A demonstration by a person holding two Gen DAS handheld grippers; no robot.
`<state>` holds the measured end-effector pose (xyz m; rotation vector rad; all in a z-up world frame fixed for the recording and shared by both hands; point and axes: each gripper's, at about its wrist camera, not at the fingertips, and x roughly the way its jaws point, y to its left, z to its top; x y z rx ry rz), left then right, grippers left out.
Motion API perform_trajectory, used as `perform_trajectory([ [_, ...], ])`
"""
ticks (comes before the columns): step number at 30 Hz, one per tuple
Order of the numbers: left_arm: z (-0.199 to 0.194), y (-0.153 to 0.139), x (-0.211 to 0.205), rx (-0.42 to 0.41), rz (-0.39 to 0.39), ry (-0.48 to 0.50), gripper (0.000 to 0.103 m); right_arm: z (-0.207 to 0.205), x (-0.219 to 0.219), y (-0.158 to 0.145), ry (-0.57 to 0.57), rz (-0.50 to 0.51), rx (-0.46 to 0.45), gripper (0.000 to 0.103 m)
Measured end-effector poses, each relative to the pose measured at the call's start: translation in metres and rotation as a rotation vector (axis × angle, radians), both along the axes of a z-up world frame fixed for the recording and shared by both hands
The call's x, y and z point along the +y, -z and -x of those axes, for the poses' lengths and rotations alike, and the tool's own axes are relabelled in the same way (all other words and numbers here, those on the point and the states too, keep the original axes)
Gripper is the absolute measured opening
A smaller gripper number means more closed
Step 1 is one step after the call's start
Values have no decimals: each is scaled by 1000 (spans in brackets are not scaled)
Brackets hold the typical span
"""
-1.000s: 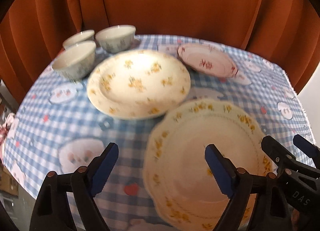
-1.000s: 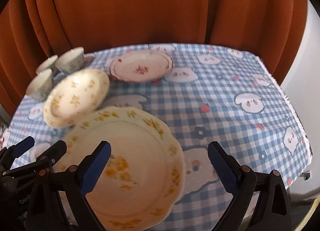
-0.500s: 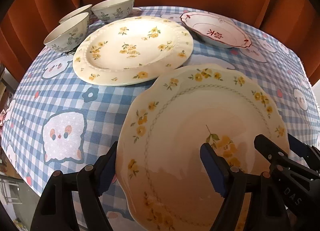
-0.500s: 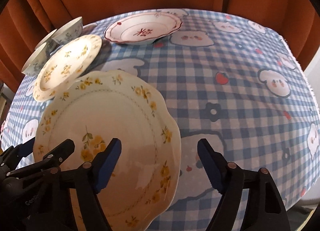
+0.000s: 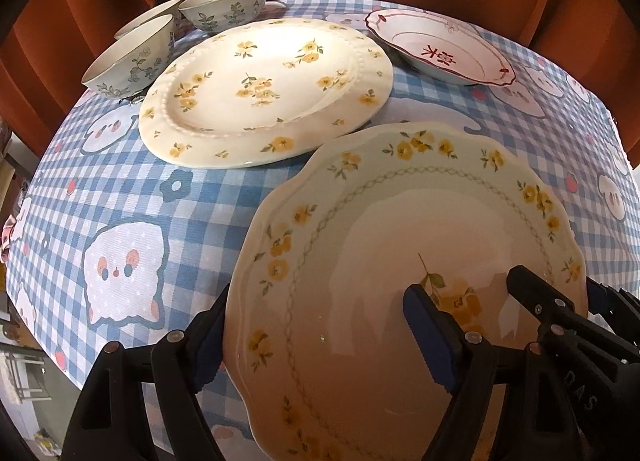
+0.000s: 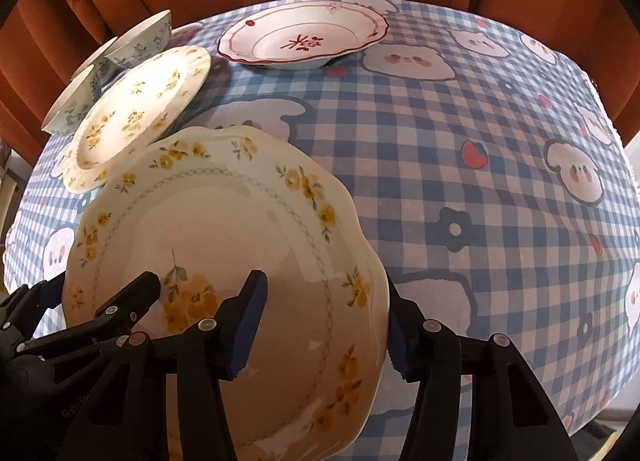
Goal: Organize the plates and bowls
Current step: 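Carry the deep plate with both grippers toward the flat yellow-flowered plate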
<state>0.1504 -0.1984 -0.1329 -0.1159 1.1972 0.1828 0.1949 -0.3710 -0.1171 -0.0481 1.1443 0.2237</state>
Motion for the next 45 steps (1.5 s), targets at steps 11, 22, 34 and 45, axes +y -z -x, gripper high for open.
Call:
perform_trajectory([
  [11,11,-9,13,3,4,48,81,13,7,-9,80,8,18,59],
  [22,20,-30,76,-45,20,101,81,35,66,-27,119,17,-12,59],
  [34,27,-45,163,-86,27,165,81,55,152,-42,182,21,-35,59],
  [45,31,-35,238,-66,28,167,81,62,231,-31,196,24,-14,59],
])
